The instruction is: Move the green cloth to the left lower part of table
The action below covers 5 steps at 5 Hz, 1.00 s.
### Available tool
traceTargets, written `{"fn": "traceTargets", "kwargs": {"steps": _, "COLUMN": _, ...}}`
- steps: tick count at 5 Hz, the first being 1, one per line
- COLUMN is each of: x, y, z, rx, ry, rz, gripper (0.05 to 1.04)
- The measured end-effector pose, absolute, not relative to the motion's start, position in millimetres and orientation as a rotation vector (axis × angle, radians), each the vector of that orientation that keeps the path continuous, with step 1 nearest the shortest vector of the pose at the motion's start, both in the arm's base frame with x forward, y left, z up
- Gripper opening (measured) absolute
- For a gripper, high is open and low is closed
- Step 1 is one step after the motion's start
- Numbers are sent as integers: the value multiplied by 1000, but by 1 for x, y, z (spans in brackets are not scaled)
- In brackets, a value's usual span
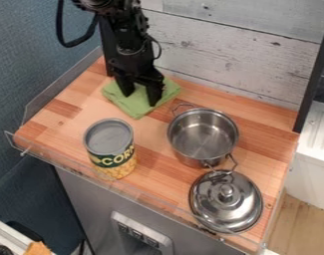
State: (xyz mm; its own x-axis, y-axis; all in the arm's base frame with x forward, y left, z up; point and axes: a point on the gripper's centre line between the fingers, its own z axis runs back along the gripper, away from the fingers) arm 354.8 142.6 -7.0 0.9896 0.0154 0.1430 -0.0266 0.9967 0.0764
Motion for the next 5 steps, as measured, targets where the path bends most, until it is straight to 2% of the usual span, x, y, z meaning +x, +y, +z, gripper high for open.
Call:
{"fn": "traceTargets", "kwargs": {"steps": 2, "x": 273, "y": 193, "z": -6, "rx": 46, "ry": -50, "rz": 142, "gripper": 1001}}
{"fn": "traceTargets", "kwargs": {"steps": 3, "x": 245, "y": 201, "z": -4, "rx": 25, "ry": -25, "rz": 162, "gripper": 999}}
{"fn": "traceTargets", "kwargs": {"steps": 4, "x": 236, "y": 203, "z": -1, "rx": -4, "ry": -7, "rz": 176, "gripper": 999}}
{"fn": "traceTargets", "kwargs": {"steps": 5, "x": 246, "y": 199, "z": 22, "rx": -8, "ry": -42, "rz": 163, "gripper": 998}}
